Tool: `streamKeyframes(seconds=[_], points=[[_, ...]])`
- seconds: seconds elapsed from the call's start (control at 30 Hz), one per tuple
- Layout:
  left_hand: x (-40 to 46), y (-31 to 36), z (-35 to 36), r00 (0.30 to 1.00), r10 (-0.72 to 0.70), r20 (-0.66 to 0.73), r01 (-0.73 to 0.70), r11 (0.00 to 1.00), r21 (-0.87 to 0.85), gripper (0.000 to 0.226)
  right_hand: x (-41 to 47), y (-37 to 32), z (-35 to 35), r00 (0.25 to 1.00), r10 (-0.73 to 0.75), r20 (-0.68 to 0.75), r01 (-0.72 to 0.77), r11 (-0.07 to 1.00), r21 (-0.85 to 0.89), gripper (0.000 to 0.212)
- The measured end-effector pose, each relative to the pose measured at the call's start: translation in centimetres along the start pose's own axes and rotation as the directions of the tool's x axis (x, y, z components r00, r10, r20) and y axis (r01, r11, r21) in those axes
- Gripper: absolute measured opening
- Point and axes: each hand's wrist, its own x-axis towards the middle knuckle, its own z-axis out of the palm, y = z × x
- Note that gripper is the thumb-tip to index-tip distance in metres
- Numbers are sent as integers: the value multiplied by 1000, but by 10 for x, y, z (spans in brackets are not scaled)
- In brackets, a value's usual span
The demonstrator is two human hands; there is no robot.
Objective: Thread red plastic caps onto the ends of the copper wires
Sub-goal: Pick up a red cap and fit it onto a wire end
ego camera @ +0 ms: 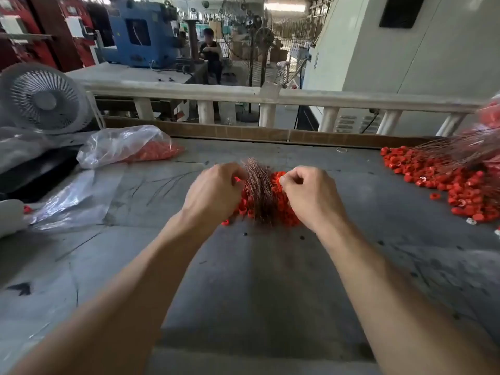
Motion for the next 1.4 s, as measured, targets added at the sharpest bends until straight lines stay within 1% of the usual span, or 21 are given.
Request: streamKeyframes(seconds=[0.07, 0.13, 0.2, 0.3, 0.4, 0.5, 0.6, 0.63, 0.73, 0.8, 0.87, 0.9, 0.97, 1.03, 1.13, 1.27, 1.33, 1.4], points=[[4, 0, 8, 999, 39, 24, -41, 995, 88, 32, -3, 4, 4, 997, -19, -78, 19, 1000, 0, 19], [3, 0, 19, 992, 125, 32, -128, 982, 141, 35, -7, 9, 8, 994, -42, -99, 38, 999, -36, 19], [3, 0, 25, 980, 196, 26, -198, 967, 162, 32, -7, 9, 9, 994, -45, -103, 42, 999, -34, 19], [4, -3, 25, 970, 243, -15, -237, 955, 177, 23, -8, 8, 9, 991, -66, -116, 64, 998, -16, 18], [3, -3, 20, 956, 287, -59, -277, 951, 136, 13, -13, 5, 9, 989, -84, -125, 87, 996, 21, 16], [0, -2, 15, 945, 283, -165, -280, 959, 39, 13, -16, 5, 7, 985, -97, -142, 107, 992, 69, 15], [-5, -1, 7, 931, 255, -262, -281, 958, -65, 13, -19, 3, 5, 985, -127, -118, 150, 966, 209, 9], [-7, -1, 4, 927, 240, -287, -281, 954, -109, 13, -20, 0, 3, 981, -151, -118, 177, 953, 247, 11], [-12, 3, -5, 929, 196, -313, -288, 915, -281, 10, -20, -8, 1, 956, -263, -130, 292, 903, 314, 30], [-16, 8, -9, 939, 172, -297, -288, 866, -409, 11, -21, -11, 2, 940, -329, -97, 341, 868, 361, 43], [-21, 15, -11, 949, 189, -252, -297, 805, -514, 12, -24, -13, 4, 926, -373, -50, 365, 856, 367, 47], [-23, 18, -12, 954, 203, -221, -295, 761, -578, 11, -25, -14, 5, 920, -390, -41, 378, 856, 352, 46], [-26, 20, -13, 970, 188, -155, -241, 652, -719, 10, -27, -16, 5, 907, -417, -63, 414, 854, 313, 41], [-26, 20, -13, 981, 154, -116, -184, 579, -794, 11, -27, -17, 3, 887, -447, -114, 460, 849, 259, 34], [-26, 20, -13, 986, 129, -106, -161, 557, -815, 20, -26, -19, -2, 876, -458, -151, 480, 858, 184, 25], [-25, 18, -13, 992, 103, -66, -114, 586, -802, 17, -27, -16, -9, 904, -420, -81, 427, 894, 133, 14], [-22, 16, -16, 997, 61, -57, -81, 572, -816, 13, -26, -12, -12, 930, -364, -46, 366, 914, 173, 6], [-18, 11, -21, 999, -17, -29, -16, 526, -850, 7, -24, -7, -16, 953, -304, -14, 295, 913, 282, 8]])
